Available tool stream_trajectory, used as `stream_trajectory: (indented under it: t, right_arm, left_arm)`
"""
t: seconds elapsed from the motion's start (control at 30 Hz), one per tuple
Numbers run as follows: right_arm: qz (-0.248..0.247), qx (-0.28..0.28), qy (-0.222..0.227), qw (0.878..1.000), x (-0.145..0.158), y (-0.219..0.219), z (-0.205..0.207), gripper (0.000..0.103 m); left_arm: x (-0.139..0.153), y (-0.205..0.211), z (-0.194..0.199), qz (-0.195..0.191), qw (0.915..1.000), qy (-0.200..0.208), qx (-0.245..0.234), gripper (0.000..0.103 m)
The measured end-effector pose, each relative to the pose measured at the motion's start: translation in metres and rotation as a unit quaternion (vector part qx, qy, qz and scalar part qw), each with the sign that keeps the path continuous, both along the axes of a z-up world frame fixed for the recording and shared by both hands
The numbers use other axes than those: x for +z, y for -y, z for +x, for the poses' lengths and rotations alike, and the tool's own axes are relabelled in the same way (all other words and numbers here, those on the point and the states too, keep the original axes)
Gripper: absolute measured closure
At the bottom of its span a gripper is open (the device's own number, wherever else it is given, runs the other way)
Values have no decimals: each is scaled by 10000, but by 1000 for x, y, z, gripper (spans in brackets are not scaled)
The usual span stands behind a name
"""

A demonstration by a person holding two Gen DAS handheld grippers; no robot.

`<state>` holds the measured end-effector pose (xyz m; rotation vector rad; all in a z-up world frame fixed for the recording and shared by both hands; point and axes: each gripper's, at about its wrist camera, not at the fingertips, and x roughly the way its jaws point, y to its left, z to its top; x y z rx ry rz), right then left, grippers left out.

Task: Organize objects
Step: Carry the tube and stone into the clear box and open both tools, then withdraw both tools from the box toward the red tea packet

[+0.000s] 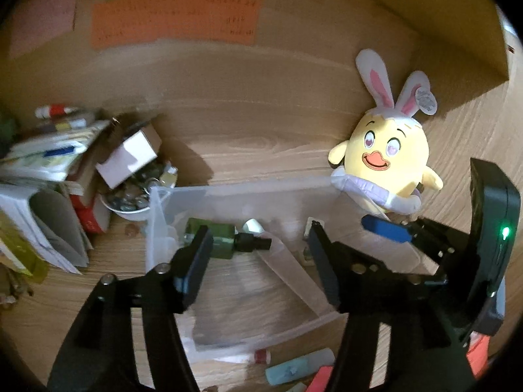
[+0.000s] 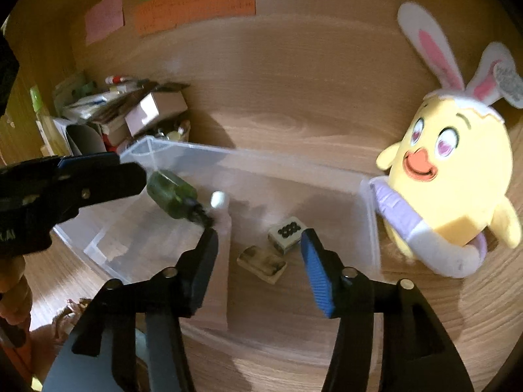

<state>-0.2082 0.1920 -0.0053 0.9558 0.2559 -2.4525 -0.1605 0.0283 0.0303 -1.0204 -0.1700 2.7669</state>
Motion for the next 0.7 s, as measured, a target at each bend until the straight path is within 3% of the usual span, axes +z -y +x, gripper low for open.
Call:
stream_trajectory:
  t: [0.33, 0.43, 0.53, 0.7]
  right_arm:
    - [-309, -35, -309, 9990, 29, -16, 26, 33]
    - [-330, -7, -383, 9987, 33, -20, 39, 33]
    - [-266, -16, -471, 9985, 35, -23, 53, 33]
    - [-179, 43, -498, 9986, 31, -26, 71, 32]
  left_arm:
    - [25, -3, 46, -547, 9968, -560, 134, 15]
    - [32, -4, 59, -566, 9961, -664, 96, 15]
    - [35, -7, 70, -635, 9950, -767, 103, 6]
    - [32, -10, 84, -775, 9942, -746, 92, 4]
